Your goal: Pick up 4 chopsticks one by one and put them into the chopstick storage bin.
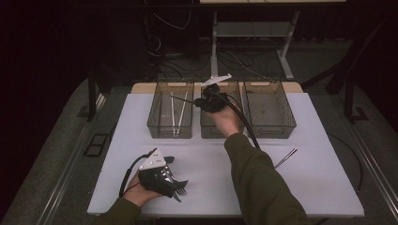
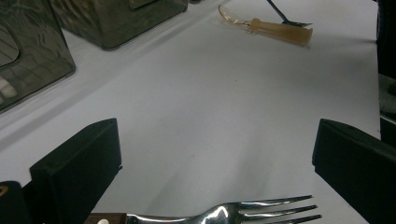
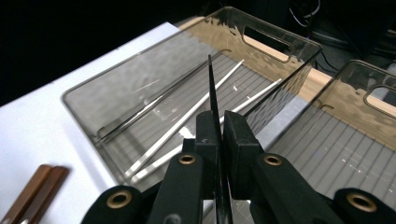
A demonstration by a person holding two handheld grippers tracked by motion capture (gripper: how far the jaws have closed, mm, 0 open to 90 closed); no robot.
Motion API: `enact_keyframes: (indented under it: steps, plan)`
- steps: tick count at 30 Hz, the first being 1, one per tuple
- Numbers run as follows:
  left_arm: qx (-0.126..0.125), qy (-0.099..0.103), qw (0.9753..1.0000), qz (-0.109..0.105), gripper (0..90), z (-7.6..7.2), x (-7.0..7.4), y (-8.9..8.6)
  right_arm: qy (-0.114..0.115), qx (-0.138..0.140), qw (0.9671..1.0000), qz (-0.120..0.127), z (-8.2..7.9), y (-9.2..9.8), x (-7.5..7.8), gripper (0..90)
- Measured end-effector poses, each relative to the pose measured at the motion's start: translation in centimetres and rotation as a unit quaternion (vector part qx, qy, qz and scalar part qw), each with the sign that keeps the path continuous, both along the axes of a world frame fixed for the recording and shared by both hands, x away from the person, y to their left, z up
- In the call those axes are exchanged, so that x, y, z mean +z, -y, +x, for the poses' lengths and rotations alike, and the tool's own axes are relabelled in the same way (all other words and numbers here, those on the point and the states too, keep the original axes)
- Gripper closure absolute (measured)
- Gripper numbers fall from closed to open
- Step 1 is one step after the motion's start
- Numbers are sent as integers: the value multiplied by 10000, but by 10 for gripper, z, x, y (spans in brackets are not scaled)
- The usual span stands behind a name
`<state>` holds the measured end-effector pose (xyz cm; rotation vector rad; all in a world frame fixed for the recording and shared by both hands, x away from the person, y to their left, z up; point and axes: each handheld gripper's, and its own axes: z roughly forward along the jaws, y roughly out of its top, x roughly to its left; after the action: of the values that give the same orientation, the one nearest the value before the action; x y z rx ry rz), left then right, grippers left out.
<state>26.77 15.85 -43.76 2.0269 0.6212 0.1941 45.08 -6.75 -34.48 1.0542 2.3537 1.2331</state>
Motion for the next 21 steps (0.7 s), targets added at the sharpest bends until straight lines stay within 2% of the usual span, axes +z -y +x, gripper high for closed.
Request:
enact_keyframes:
  steps: [3,11,21]
  plan:
    - [28,-39,10000,-64,0,-1,0,1,-48,-20,9999,-106,8,-13,-3,854]
    - [6,-42,10000,-47,0,0,0,-1,-201,-101,9990,-388,24,-43,-18,855]
    - [-23,-40,10000,-44,0,0,1,-2,-283,-218,9979,-543,34,-65,-28,854]
